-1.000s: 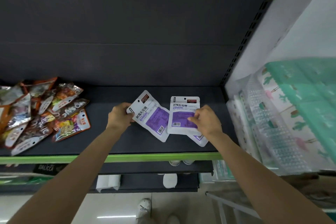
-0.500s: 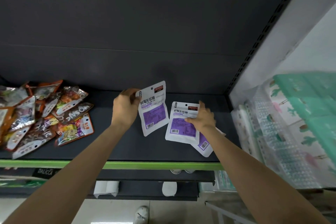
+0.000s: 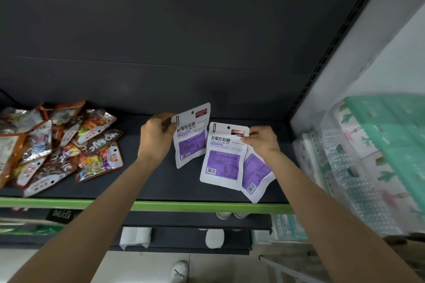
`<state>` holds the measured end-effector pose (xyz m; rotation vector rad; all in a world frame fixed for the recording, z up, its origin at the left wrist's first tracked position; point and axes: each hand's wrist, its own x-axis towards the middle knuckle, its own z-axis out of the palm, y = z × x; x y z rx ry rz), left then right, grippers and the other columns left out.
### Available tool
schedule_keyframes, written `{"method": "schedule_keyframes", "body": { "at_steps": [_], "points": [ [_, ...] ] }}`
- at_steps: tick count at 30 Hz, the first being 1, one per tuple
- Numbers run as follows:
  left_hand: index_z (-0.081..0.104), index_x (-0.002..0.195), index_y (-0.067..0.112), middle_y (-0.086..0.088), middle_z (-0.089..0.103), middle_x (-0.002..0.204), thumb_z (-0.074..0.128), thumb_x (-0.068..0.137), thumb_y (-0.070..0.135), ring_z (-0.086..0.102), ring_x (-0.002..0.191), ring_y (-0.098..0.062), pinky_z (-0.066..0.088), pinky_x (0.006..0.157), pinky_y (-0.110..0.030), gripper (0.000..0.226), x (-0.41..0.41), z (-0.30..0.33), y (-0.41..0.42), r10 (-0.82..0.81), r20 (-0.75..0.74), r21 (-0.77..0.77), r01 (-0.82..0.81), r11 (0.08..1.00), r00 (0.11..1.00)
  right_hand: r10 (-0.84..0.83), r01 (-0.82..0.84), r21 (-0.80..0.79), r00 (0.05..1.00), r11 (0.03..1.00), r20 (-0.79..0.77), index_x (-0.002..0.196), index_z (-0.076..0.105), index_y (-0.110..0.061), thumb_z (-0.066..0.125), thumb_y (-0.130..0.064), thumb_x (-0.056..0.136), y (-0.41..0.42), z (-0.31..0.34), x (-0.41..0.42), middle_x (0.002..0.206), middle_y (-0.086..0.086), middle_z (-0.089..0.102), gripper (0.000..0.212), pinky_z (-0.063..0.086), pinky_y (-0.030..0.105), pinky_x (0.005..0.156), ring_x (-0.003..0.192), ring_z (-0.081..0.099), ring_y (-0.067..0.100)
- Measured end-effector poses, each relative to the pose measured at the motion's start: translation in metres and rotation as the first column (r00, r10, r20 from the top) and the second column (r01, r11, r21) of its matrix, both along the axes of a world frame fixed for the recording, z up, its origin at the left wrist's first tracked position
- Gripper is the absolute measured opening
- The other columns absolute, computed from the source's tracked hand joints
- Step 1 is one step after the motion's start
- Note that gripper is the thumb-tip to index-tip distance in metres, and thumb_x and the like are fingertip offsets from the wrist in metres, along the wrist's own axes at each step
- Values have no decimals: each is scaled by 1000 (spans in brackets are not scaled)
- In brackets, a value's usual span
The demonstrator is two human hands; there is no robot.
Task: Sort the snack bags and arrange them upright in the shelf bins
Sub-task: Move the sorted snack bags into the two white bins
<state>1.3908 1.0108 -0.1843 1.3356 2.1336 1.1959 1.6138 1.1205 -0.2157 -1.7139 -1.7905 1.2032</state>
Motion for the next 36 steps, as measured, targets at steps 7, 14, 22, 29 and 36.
{"method": "schedule_keyframes", "body": {
  "at_steps": [7,14,22,29,36],
  "points": [
    [67,109,4,-11,67,104,57,92,9,64,90,-22,50,79,-29,20,-6,27,-21,15,-164,59,-5,998,986,173,-181,185,983,966,59,92,72,-5,63,1,84,-31,48,-9,83,2,67,13,46,14,63,74,60,12],
    [67,104,11,-10,64,95,56,92,9,62,80,-22,51,70,-33,17,-34,49,-71,112,-276,115,-83,990,955,137,-180,430,982,885,128,75,62,-21,70,-7,80,-63,78,-47,72,-7,60,17,52,33,70,75,62,16],
    [67,106,10,-5,64,93,55,93,10,56,69,-15,44,63,-28,17,-91,72,-151,270,-239,134,-244,960,933,246,-241,566,967,788,70,71,58,-22,68,-15,84,-120,112,-136,73,-7,62,17,51,34,64,71,61,14],
    [67,100,14,-2,66,87,56,92,11,59,67,-14,49,64,-32,14,-210,90,-240,332,-200,173,-300,938,922,304,-292,606,949,740,87,74,60,-18,65,-18,85,-200,127,-269,75,-3,64,12,43,28,59,73,60,17],
    [67,102,13,1,62,84,56,93,10,54,64,-3,41,61,-25,15,-356,109,-330,382,-157,196,-350,916,911,312,-269,615,949,741,40,75,60,-16,64,-15,85,-285,140,-420,71,-5,60,11,47,31,63,73,59,17]
  ]
}}
